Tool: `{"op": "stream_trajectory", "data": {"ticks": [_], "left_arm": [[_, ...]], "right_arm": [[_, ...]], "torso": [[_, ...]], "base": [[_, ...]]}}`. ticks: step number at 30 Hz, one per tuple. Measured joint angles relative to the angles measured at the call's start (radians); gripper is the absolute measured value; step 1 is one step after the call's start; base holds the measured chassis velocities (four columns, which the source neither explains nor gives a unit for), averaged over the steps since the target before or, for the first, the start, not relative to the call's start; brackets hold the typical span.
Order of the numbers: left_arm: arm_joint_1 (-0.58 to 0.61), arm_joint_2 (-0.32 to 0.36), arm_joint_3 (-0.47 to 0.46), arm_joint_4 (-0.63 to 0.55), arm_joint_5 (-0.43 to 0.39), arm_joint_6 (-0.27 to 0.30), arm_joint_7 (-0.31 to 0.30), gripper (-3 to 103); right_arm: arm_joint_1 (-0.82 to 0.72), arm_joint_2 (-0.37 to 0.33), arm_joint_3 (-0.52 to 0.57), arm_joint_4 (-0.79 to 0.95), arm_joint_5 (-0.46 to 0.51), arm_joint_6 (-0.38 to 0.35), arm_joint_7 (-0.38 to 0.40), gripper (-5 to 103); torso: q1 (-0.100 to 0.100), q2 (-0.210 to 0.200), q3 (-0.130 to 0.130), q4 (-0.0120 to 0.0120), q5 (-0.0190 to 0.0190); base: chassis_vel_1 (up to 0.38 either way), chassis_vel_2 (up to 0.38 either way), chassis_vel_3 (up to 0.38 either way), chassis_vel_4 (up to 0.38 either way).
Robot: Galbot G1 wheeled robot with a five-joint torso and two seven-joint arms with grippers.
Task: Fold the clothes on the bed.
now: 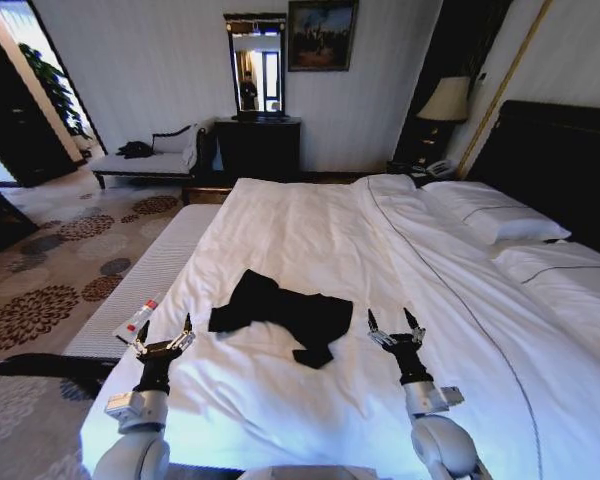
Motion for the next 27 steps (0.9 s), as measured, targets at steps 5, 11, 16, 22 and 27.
{"op": "stream_trajectory", "data": {"ticks": [5, 11, 16, 22, 27], "left_arm": [[-0.098, 0.095, -0.005, 0.051, -0.072, 0.090, -0.017, 100], [-0.265, 0.292, 0.008, 0.131, -0.303, 0.267, -0.085, 100], [-0.408, 0.424, 0.066, 0.239, -0.297, 0.345, -0.089, 100], [-0.512, 0.504, 0.108, 0.268, -0.482, 0.518, -0.089, 100], [-0.632, 0.535, 0.167, 0.313, -0.761, 0.741, 0.001, 100]], "right_arm": [[0.041, -0.007, -0.014, -0.037, -0.007, 0.007, 0.001, 100], [0.091, -0.012, -0.038, -0.081, -0.015, 0.018, 0.003, 100], [0.144, -0.012, -0.067, -0.125, -0.002, 0.020, 0.005, 100], [0.207, -0.019, -0.123, -0.173, 0.014, 0.020, 0.011, 100], [0.225, -0.022, -0.141, -0.194, 0.019, 0.019, 0.014, 100]], "torso": [[0.000, 0.000, 0.000, -0.0001, 0.0008], [0.000, 0.000, 0.000, -0.0003, 0.0008], [0.000, 0.000, 0.000, 0.0000, 0.0001], [0.000, 0.000, 0.000, 0.0001, 0.0006], [0.000, 0.000, 0.000, -0.0005, 0.0007]], "base": [[0.033, 0.021, -0.027, -0.016], [0.000, 0.000, 0.000, 0.000], [0.000, 0.000, 0.000, 0.000], [0.000, 0.000, 0.000, 0.000], [0.000, 0.000, 0.000, 0.000]]}}
